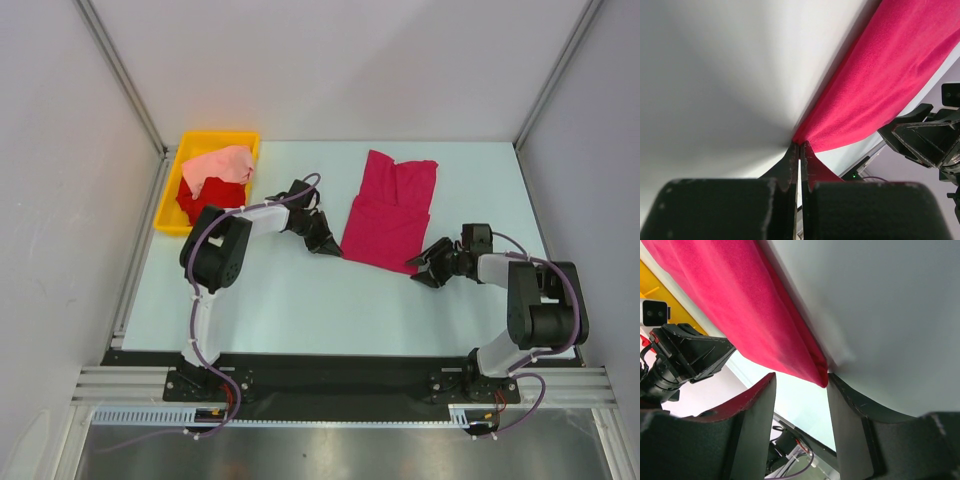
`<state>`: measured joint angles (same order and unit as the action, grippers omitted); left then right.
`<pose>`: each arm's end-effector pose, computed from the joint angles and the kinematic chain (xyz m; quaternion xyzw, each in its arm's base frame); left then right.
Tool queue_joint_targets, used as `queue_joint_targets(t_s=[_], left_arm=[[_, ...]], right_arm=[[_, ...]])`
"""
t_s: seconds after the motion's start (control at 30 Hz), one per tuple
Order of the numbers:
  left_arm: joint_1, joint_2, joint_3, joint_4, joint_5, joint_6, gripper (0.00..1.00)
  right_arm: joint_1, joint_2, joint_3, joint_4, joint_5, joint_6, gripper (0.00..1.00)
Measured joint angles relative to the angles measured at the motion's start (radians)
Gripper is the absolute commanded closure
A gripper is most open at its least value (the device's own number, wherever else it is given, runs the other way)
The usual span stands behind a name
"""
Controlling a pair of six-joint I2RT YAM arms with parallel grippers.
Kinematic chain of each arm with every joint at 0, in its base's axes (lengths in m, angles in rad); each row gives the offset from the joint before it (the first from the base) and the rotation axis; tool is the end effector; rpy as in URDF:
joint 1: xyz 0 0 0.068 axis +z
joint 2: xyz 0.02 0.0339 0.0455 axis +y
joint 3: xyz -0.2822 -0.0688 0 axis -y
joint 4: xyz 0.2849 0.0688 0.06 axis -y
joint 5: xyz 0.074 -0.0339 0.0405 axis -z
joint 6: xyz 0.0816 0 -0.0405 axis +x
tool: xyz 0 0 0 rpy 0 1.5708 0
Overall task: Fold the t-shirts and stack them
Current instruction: Fold the tshirt
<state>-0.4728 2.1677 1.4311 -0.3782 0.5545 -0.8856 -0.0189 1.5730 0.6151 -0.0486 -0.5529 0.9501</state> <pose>0.4194 -0.2628 0.0712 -0.1315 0.9297 -0.3440 0.0017 0.3111 0.0370 0.0760 0.3631 0.8530 0.3545 0.1216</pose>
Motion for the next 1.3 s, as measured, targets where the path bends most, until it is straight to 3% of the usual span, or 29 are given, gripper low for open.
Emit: queue_joint_targets(t_s=[0.3, 0.4, 0.5, 0.53, 0.6, 0.77, 0.93, 1.3], left_arm=[[0.0, 0.0, 0.0, 0.001, 0.003, 0.015, 1.0], [0.0, 0.0, 0.0, 0.001, 0.003, 0.015, 1.0], [-0.001, 0.0, 0.0, 0.002, 0.003, 0.023, 1.0], [-0.001, 0.0, 0.0, 0.002, 0.003, 0.024, 0.99], [-0.001, 0.0, 0.0, 0.003, 0.005, 0.031, 1.0], [-0.01, -0.021, -0.022, 0.021, -0.017, 0.067, 1.0], [-0.029, -0.142, -0.197, 0.081, -0.057, 0.074, 1.0], [-0.09, -0.484, -0.624, 0.133, -0.083, 0.072, 1.0]], right_arm=[[-0.02, -0.006, -0.005, -0.002, 0.003, 0.0, 0.49], [-0.023, 0.009, 0.003, -0.001, -0.005, 0.0, 0.53], [-0.024, 0.03, 0.01, 0.006, -0.005, -0.001, 0.66], [-0.024, 0.037, 0.014, 0.005, -0.005, -0.003, 0.83], [-0.022, 0.056, 0.024, 0.002, 0.008, -0.019, 1.0], [0.023, 0.06, 0.064, -0.051, 0.054, -0.051, 1.0], [0.105, -0.02, 0.032, -0.114, 0.112, -0.083, 1.0], [0.172, -0.496, -0.202, -0.369, 0.126, -0.096, 1.0]])
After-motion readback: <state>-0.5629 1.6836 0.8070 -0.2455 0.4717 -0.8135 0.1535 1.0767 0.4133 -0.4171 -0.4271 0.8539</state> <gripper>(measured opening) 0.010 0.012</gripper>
